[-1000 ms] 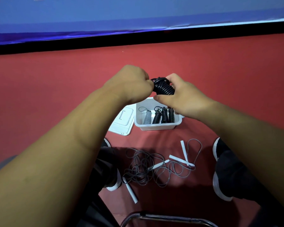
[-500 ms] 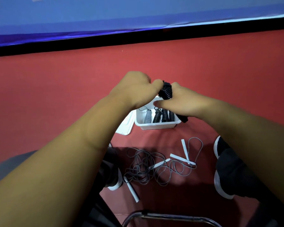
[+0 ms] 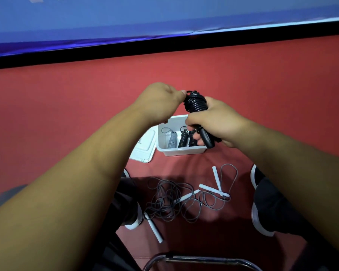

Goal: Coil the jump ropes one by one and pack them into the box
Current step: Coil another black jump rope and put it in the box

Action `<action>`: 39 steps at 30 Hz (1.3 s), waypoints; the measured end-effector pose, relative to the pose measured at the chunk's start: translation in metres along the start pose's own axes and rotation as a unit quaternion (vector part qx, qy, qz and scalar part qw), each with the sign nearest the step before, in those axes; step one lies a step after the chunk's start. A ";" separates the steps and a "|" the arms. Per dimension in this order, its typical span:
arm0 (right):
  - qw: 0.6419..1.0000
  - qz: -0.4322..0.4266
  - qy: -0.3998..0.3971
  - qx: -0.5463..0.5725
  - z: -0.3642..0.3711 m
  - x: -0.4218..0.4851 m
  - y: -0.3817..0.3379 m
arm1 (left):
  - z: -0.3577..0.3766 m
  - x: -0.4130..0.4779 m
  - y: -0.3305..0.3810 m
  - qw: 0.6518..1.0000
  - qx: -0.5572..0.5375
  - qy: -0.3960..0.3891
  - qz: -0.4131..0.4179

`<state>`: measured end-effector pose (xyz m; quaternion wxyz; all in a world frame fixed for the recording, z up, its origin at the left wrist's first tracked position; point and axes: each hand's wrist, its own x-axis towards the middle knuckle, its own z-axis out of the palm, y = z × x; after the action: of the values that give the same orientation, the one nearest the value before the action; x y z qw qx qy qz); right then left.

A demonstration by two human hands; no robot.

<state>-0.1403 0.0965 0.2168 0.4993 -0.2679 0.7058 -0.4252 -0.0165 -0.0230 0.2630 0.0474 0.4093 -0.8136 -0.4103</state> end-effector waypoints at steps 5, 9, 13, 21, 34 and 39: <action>0.994 0.047 0.033 -0.097 -0.004 0.013 0.012 | 0.015 -0.003 0.005 0.992 0.113 -0.042 0.021; 0.988 0.023 0.066 -0.138 -0.004 0.024 0.019 | 0.015 -0.003 0.003 0.999 0.035 -0.031 0.004; 0.992 0.025 0.063 -0.109 -0.011 0.032 0.020 | 0.008 0.002 -0.006 0.999 0.033 0.027 0.002; 0.978 -0.023 0.093 -0.185 -0.019 0.032 0.032 | 0.008 0.010 -0.020 0.999 0.048 0.015 0.004; 0.997 0.008 0.081 0.003 -0.021 0.051 0.028 | 0.024 0.037 -0.020 0.999 0.017 -0.003 -0.049; 0.998 0.009 0.060 0.000 -0.019 0.073 0.028 | 0.032 0.066 -0.036 0.996 -0.064 0.016 -0.064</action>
<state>-0.1834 0.0580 0.1601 0.4601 -0.2355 0.7366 -0.4362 -0.0510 -0.0614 0.1994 0.0595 0.4635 -0.7569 -0.4569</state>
